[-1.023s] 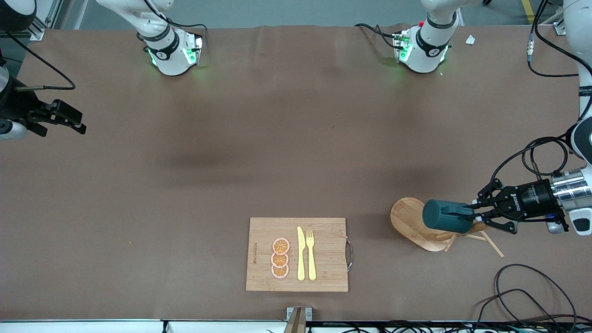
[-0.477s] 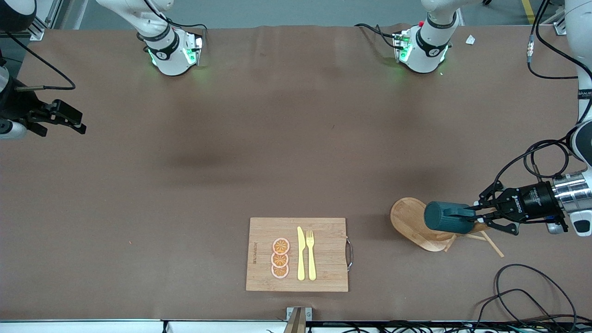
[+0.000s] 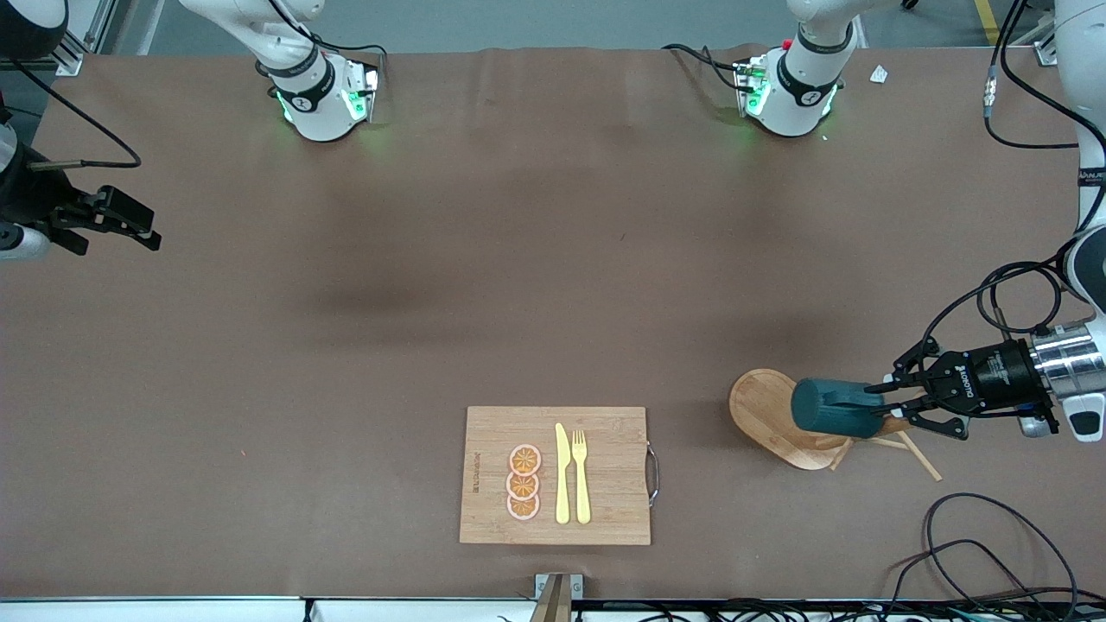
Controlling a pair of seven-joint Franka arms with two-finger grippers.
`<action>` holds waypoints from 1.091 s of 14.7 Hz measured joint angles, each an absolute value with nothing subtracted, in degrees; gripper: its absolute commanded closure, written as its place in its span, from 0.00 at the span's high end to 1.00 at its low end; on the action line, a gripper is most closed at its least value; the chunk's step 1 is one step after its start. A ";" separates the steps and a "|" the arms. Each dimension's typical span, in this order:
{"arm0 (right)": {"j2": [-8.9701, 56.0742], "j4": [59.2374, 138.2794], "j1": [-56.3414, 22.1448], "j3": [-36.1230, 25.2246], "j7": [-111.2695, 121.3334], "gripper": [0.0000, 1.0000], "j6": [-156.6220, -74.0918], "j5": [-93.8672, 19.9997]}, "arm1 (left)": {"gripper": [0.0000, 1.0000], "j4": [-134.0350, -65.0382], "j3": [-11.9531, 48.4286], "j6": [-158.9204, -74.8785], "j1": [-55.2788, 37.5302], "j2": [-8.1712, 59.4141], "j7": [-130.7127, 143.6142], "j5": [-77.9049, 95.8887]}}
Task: Pass cup and hang on rack
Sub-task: 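Hook the mug handle onto a rack peg with the left gripper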
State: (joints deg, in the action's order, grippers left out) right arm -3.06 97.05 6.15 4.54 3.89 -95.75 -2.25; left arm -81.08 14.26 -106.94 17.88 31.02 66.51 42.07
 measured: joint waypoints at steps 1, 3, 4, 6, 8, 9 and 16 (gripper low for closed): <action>-3.06 97.05 6.15 4.54 3.89 1.00 -95.75 -2.25 | 0.94 -80.96 14.34 -106.94 17.88 31.01 66.80 42.07; -3.06 97.05 6.15 4.54 3.89 1.00 -95.75 -2.25 | 0.98 -80.68 14.58 -106.81 17.88 30.84 67.03 42.07; -3.06 97.05 6.15 4.54 3.89 1.00 -95.75 -2.24 | 0.99 -80.47 14.69 -106.39 17.86 30.63 67.03 42.07; -3.06 97.05 6.15 4.54 3.89 1.00 -95.75 -2.24 | 0.99 -79.73 14.80 -104.54 17.78 29.72 67.04 41.69; -3.06 97.04 6.15 4.54 3.89 1.00 -95.75 -2.24 | 0.99 -79.02 14.82 -101.79 17.80 28.20 67.03 39.77; -3.06 97.04 6.15 4.54 3.89 1.00 -95.75 -2.24 | 0.99 -78.72 14.82 -100.07 17.81 27.33 66.97 38.10; -3.07 97.01 6.14 4.54 3.89 1.00 -95.75 -2.24 | 0.99 -74.23 18.35 -90.67 17.11 22.67 56.61 19.89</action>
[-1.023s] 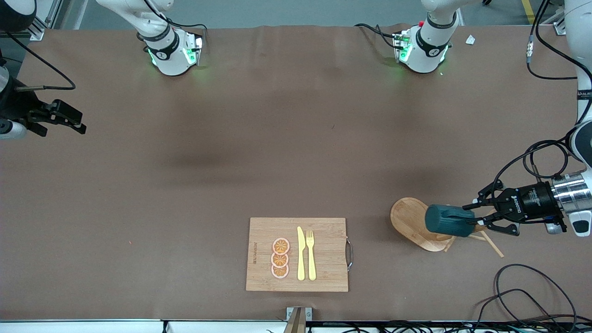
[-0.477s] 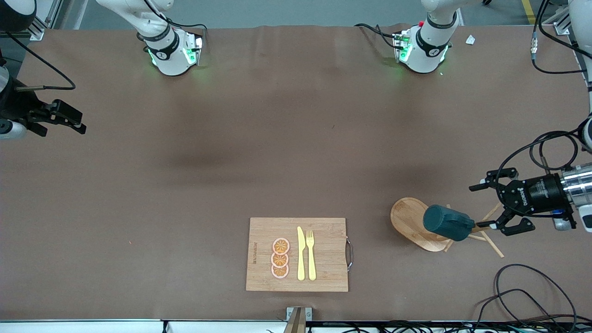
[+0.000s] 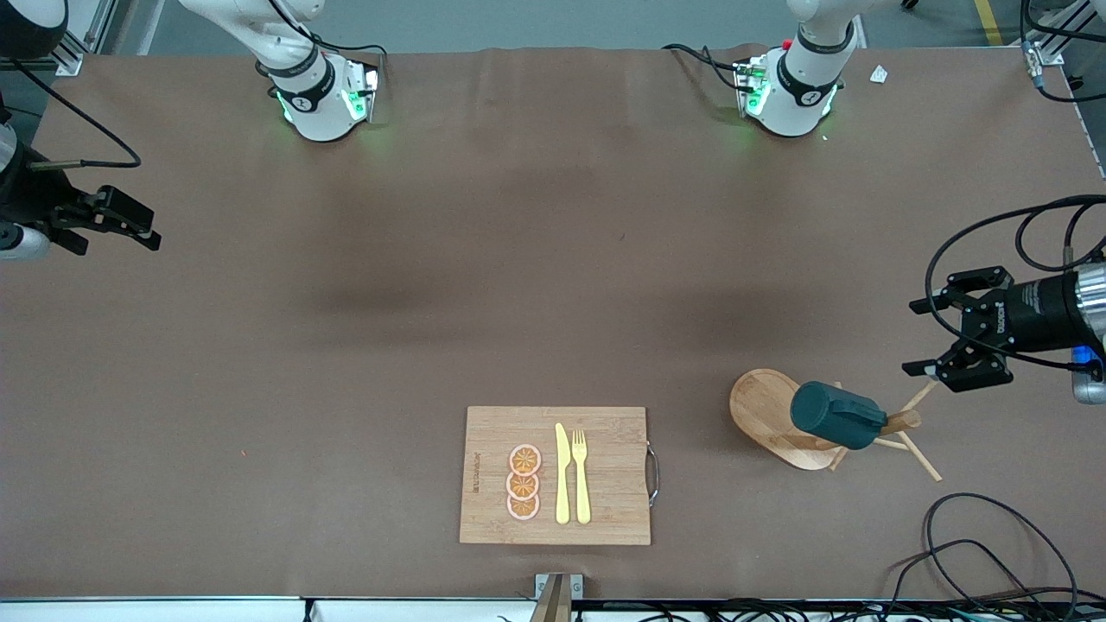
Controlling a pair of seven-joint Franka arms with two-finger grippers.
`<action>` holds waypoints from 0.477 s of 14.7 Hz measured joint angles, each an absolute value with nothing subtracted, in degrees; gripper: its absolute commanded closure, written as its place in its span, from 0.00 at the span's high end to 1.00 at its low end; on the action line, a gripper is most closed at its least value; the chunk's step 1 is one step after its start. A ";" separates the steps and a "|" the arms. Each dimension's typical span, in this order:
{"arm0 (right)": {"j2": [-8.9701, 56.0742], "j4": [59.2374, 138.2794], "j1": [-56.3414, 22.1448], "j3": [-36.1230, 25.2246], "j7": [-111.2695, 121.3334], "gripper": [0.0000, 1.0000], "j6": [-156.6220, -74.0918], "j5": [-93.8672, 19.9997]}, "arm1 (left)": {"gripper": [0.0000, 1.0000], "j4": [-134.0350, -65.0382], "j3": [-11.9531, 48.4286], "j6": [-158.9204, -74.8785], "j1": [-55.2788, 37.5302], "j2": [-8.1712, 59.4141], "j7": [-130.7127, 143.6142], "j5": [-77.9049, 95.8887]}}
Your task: Pass cup and hang on rack
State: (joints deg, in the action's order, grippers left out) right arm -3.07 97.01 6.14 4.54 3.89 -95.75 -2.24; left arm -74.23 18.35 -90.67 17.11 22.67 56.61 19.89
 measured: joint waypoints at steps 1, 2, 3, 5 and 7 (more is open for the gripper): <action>-3.07 97.01 6.14 4.53 3.89 1.00 -95.75 -2.24 | 0.99 -74.01 19.23 -89.62 17.00 21.84 52.81 16.35; -3.07 97.00 6.14 4.52 3.89 1.00 -95.75 -2.24 | 0.99 -73.90 19.91 -88.79 16.96 20.85 48.46 13.01; -3.07 97.00 6.14 4.49 3.89 1.00 -95.75 -2.24 | 1.00 -73.82 20.34 -88.23 16.95 19.75 43.48 9.80; -3.07 97.00 6.16 4.38 3.89 1.00 -95.53 -2.22 | 1.00 -73.66 20.72 -87.66 16.95 17.31 32.32 3.31; -3.07 97.00 6.18 4.19 3.89 1.00 -95.40 -2.22 | 1.00 -73.64 20.93 -87.31 16.91 14.90 23.28 -0.67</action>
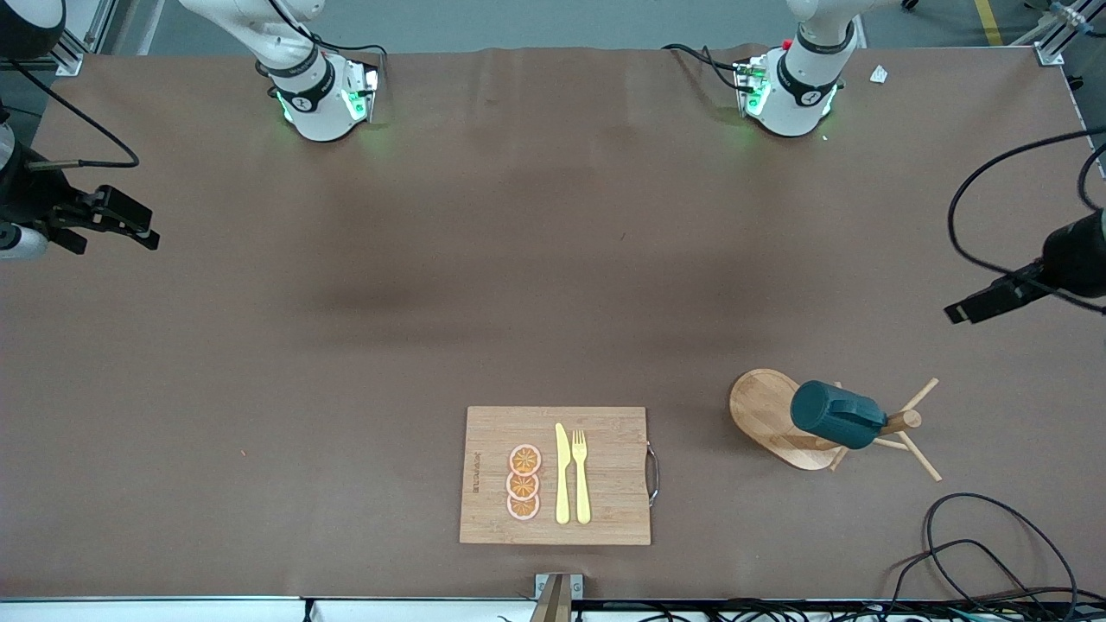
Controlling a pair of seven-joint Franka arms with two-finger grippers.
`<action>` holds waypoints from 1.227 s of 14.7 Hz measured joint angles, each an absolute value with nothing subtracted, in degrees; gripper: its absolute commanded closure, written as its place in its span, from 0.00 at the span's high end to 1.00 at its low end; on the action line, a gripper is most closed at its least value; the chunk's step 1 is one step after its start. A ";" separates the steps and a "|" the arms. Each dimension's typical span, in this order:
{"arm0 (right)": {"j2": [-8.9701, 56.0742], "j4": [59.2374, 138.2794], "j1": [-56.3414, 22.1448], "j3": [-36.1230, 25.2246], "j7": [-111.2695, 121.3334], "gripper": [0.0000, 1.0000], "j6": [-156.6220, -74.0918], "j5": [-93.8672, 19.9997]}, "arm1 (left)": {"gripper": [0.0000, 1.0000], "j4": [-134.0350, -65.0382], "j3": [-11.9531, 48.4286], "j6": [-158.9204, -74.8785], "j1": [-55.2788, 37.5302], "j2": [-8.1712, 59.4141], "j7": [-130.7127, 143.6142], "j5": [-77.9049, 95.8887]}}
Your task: Pass cup and hang on rack
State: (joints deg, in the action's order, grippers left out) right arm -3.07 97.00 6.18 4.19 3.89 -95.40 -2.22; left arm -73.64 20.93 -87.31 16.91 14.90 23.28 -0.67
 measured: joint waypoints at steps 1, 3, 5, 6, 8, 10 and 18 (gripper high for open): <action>-3.07 97.01 6.20 4.10 3.90 1.00 -95.35 -2.22 | 1.00 -73.64 21.01 -86.72 16.89 13.96 20.24 -1.29; -3.07 97.01 6.27 3.93 3.90 1.00 -95.30 -2.21 | 1.00 -73.65 21.07 -85.13 16.88 12.79 15.88 -1.75; -3.07 96.99 6.30 3.86 3.90 1.00 -95.31 -2.21 | 1.00 -73.72 20.38 -84.68 16.04 11.30 12.62 -1.84; -3.07 96.99 6.30 3.86 3.90 1.00 -95.31 -2.21 | 1.00 -73.94 18.69 -84.40 14.35 10.24 12.12 -1.91; -3.07 96.99 6.30 3.86 3.90 1.00 -95.30 -2.21 | 1.00 -74.84 12.90 -83.91 9.39 7.99 10.85 -1.94; -3.07 96.99 6.29 3.87 3.90 1.00 -95.30 -2.21 | 1.00 -76.96 7.51 -83.60 4.64 5.46 7.98 -1.94; -3.07 96.99 6.28 3.88 3.90 1.00 -95.15 -2.20 | 1.00 -89.09 2.93 -83.24 -1.90 -3.23 4.31 -1.93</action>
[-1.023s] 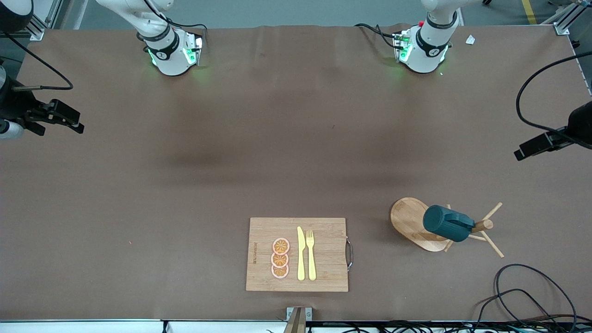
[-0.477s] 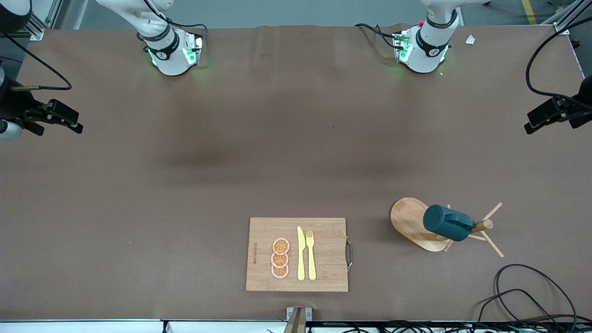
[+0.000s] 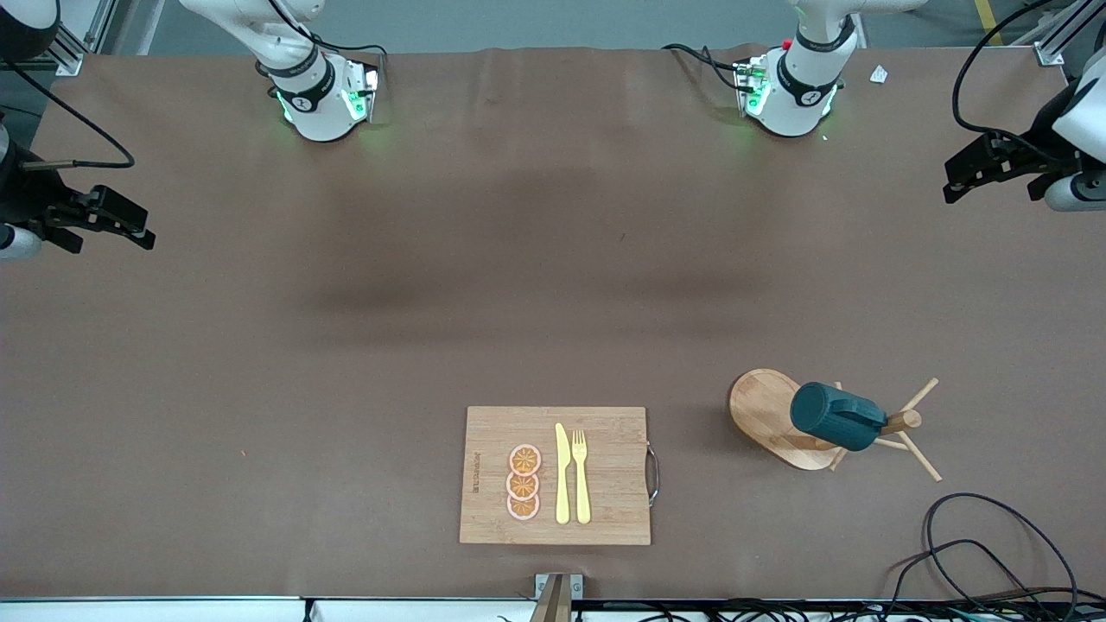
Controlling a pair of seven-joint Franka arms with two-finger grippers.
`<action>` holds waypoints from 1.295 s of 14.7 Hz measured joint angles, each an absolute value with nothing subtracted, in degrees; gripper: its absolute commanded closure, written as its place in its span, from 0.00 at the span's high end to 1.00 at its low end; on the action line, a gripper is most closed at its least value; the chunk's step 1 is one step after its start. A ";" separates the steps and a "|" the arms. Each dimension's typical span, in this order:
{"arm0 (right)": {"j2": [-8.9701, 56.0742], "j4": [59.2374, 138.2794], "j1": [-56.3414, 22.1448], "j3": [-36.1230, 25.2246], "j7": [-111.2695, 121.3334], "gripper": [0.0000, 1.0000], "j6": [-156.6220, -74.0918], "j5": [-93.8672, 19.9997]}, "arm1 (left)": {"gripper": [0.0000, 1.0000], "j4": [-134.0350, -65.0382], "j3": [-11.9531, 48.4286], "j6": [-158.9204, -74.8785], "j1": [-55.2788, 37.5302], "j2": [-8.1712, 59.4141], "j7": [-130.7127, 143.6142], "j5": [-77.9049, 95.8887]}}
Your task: Pass cup and hang on rack
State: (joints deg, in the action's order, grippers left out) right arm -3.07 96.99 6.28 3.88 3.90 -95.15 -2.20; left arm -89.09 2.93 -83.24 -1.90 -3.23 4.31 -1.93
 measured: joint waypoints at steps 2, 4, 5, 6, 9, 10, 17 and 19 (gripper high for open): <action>-3.07 96.99 6.28 3.88 3.90 1.00 -95.14 -2.20 | 1.00 -90.25 2.87 -83.25 -1.88 -3.92 4.31 -1.67; -3.07 96.99 6.28 3.88 3.90 1.00 -95.14 -2.20 | 1.00 -90.57 2.88 -83.33 -1.89 -4.23 4.28 -1.07; -3.07 96.99 6.28 3.88 3.90 1.00 -95.14 -2.20 | 1.00 -90.58 2.88 -83.42 -1.92 -4.26 4.28 -0.92; -3.07 96.99 6.28 3.88 3.90 1.00 -95.14 -2.20 | 1.00 -90.58 2.89 -83.46 -1.94 -4.28 4.28 -0.84; -3.07 96.99 6.28 3.88 3.90 1.00 -95.16 -2.20 | 1.00 -90.56 2.93 -83.77 -1.98 -4.27 4.28 -0.62; -3.07 96.96 6.28 3.88 3.90 1.00 -95.20 -2.20 | 1.00 -90.52 2.92 -83.95 -1.98 -4.28 4.28 -0.56; -3.09 96.62 6.28 3.88 3.91 1.00 -94.97 -2.20 | 1.00 -89.90 2.77 -84.22 -1.67 -4.26 4.07 -0.56; -3.09 96.62 6.28 3.88 3.91 1.00 -94.97 -2.20 | 1.00 -89.86 2.76 -84.24 -1.68 -4.25 4.07 -0.56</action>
